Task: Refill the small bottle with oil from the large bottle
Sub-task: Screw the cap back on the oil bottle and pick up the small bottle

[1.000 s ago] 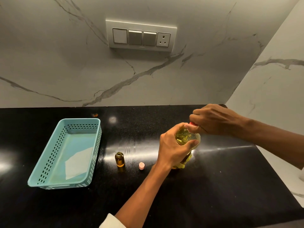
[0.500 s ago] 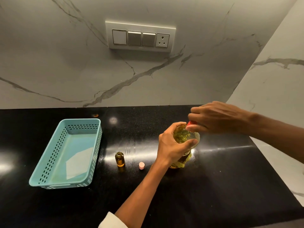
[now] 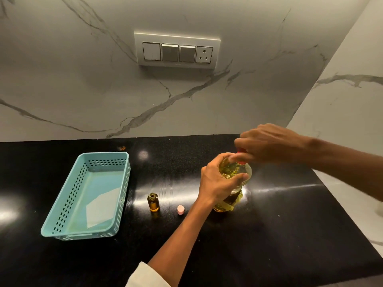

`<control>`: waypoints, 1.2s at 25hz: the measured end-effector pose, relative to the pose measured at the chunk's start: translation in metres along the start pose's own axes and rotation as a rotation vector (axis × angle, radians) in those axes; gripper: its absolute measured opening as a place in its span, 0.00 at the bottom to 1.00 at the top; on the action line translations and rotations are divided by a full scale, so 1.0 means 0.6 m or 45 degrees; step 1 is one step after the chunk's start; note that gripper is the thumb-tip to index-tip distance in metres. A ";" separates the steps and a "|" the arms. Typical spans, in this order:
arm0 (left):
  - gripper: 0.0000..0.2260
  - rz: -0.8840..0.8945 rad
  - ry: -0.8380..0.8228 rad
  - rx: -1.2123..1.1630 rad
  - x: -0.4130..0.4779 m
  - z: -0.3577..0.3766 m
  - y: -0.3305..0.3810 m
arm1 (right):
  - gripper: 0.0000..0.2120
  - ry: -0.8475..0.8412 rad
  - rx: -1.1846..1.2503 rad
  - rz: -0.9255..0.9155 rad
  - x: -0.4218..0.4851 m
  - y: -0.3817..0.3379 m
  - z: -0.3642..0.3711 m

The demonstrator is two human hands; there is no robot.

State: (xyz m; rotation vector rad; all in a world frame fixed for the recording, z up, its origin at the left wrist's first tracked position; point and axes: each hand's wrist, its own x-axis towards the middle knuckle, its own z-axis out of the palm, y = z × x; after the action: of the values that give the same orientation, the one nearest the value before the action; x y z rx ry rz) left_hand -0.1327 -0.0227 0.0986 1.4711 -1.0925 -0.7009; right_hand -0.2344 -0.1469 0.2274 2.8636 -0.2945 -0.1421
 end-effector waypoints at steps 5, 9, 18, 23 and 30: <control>0.27 0.010 0.023 0.039 -0.001 0.004 0.002 | 0.32 -0.069 0.120 -0.154 -0.009 0.014 0.016; 0.25 0.032 0.039 0.020 -0.003 0.008 0.001 | 0.38 0.083 -0.107 0.013 -0.018 0.002 0.033; 0.23 0.059 0.007 0.023 -0.006 0.000 0.005 | 0.33 0.093 -0.044 -0.010 -0.011 -0.011 0.013; 0.23 0.071 0.047 0.037 -0.007 0.007 0.002 | 0.30 -0.038 -0.026 -0.018 -0.008 0.006 0.027; 0.27 0.081 0.050 0.012 -0.006 0.012 0.001 | 0.31 0.065 -0.106 0.565 0.000 -0.062 0.038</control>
State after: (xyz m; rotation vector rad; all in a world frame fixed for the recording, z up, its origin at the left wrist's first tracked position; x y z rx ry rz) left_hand -0.1405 -0.0220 0.0971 1.4460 -1.1084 -0.6209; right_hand -0.2302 -0.1171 0.1957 2.6378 -0.8766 0.0040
